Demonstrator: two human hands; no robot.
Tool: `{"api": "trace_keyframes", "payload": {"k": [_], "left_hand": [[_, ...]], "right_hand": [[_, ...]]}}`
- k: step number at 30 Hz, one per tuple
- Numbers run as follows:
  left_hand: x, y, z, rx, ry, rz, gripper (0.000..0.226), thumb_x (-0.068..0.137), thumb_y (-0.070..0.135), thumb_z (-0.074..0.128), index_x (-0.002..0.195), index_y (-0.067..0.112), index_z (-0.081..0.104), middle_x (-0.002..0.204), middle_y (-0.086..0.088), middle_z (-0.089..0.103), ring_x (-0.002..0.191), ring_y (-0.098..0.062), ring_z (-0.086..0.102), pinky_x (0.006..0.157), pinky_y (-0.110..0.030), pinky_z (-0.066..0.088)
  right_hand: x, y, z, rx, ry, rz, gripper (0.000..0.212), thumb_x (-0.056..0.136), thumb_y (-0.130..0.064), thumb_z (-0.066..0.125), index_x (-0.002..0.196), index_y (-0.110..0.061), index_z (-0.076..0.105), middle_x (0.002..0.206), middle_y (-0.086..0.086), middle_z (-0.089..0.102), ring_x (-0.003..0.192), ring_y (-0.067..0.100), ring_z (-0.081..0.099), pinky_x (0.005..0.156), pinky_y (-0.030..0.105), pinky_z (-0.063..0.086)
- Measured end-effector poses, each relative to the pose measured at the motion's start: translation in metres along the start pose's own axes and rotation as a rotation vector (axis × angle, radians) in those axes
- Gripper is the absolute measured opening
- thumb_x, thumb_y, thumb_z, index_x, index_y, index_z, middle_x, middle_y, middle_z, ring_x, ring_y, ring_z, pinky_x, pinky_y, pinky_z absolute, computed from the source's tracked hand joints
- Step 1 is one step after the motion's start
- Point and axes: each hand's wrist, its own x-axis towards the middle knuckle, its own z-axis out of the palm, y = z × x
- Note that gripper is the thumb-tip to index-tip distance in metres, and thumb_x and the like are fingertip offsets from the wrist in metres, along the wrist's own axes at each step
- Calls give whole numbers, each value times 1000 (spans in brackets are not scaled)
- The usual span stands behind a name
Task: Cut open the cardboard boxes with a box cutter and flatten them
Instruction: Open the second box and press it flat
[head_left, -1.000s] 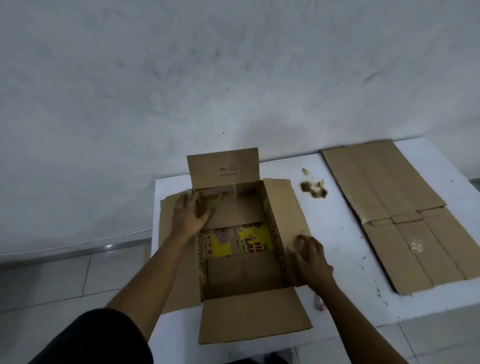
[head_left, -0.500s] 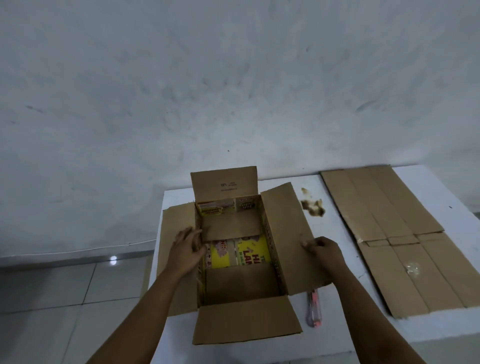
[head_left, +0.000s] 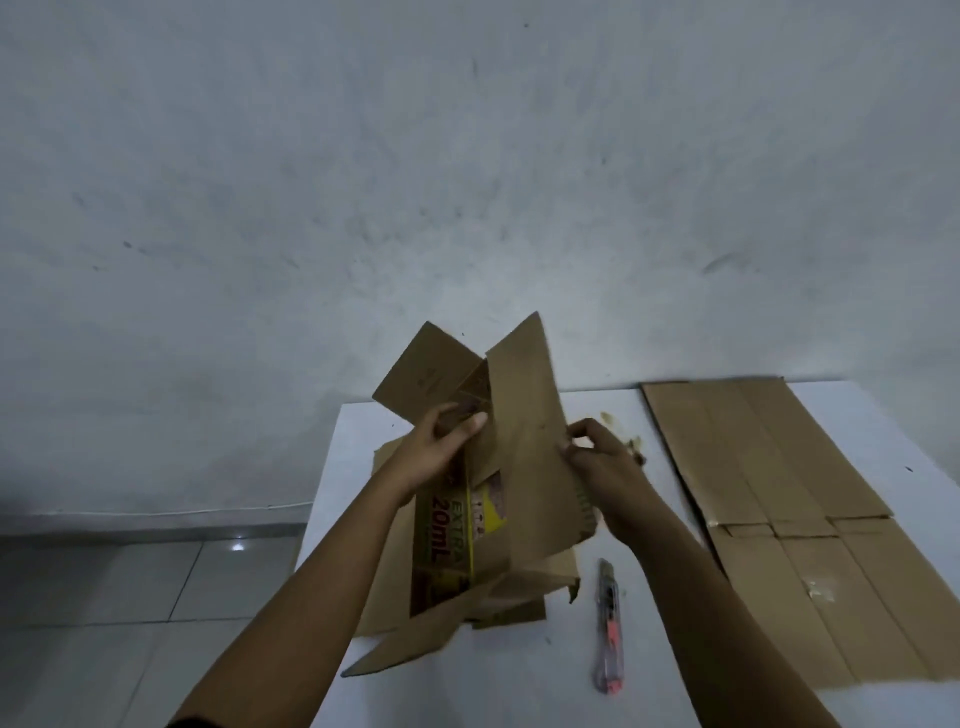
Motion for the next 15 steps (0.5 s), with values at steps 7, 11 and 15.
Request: {"api": "trace_keyframes", "payload": {"k": [7,11,15], "left_hand": [[-3,38,15,-24,42,-102,119,58,79,75,152,45,10,158,-2,31,133,-33,45,103,-51,45],[-11,33,5,-47,112,-171,106,72,70,72,153,41,10,156,-6,32,131,-37,44,95,-49,45],[-19,17,-17,-37,174,-196,102,74,69,71,153,39,14,153,-3,37,125,-33,48,93,-46,45]], "right_hand": [[-7,-5,61,-11,-219,-72,43,101,-47,48,136,-22,52,136,2,58,123,21,54,103,43,47],[-7,13,60,152,-332,-9,58,93,-68,43,133,-31,61,132,-7,61,120,14,57,96,37,49],[5,64,60,-33,-131,87,51,97,-58,47,130,-21,59,135,3,57,117,21,55,93,36,46]]}}
